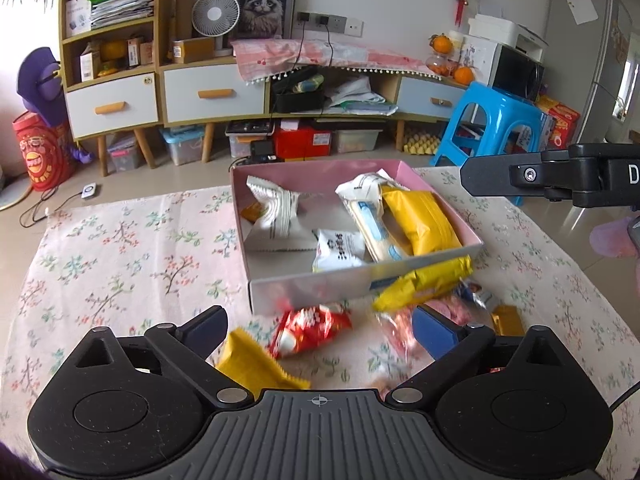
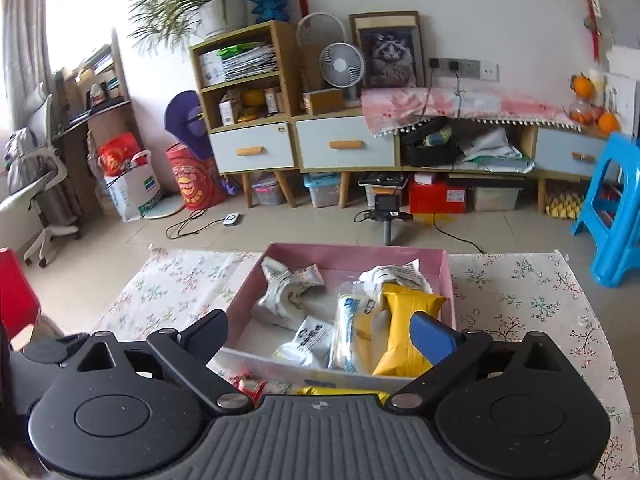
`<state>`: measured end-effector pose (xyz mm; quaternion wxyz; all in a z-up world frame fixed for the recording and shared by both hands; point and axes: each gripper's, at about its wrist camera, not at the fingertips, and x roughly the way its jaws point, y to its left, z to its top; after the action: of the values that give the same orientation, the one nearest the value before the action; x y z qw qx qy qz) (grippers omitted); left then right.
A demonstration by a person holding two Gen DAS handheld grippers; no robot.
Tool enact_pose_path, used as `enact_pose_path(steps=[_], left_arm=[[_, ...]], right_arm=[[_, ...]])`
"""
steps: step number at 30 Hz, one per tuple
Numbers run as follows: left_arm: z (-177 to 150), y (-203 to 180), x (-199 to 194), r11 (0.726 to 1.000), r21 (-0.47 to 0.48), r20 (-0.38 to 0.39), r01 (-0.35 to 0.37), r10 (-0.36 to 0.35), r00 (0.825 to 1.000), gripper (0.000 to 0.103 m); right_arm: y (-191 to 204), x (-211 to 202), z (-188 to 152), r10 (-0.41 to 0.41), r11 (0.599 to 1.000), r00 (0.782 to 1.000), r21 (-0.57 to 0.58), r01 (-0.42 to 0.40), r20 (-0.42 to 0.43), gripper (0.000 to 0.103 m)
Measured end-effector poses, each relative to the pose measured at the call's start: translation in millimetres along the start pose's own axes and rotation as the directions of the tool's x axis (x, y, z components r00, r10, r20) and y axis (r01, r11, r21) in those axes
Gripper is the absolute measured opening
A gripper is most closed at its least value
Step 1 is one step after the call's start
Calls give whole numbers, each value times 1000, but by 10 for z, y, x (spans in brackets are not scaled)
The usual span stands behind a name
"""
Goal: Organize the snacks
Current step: 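Withdraw both open tools from the box back toward the snack pile, then grasp the wrapped cake slice with the left tool while the right tool grasps the red wrapper packet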
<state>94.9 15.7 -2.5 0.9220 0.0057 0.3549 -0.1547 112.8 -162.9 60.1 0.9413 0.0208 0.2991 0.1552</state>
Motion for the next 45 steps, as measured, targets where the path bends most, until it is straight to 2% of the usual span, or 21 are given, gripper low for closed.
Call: enact_pose_path(steps=[7, 13, 21, 29, 36, 39, 45], left_arm=[[-252, -53, -147, 999, 44, 6, 1, -1, 1000, 100], [-421, -127, -236, 994, 110, 29, -17, 14, 999, 101], [-609, -115, -320, 992, 127, 32, -26, 23, 999, 101], [-819, -10, -335, 985, 158, 27, -74, 71, 997, 101], [-997, 21, -252, 990, 138, 16, -4, 2, 1000, 101], [-1045, -45, -179, 986, 162, 1, 42, -43, 999, 101], [-1121, -158, -26, 974, 210, -11, 85, -85, 996, 101]], right_arm=[[141, -122, -273, -24, 998, 999, -55, 25, 28, 92], [191, -174, -447, -15, 997, 1000, -69, 15, 5, 92], [237, -301, -691, -50, 987, 998, -154, 54, 26, 95], [174, -356, -945, -67, 971, 998, -231, 64, -6, 95], [103, -353, -1219, -63, 952, 998, -302, 52, -25, 95], [53, -312, -1311, -61, 949, 997, -311, 43, -47, 95], [-56, -245, -1401, -51, 958, 997, -286, 31, -63, 94]])
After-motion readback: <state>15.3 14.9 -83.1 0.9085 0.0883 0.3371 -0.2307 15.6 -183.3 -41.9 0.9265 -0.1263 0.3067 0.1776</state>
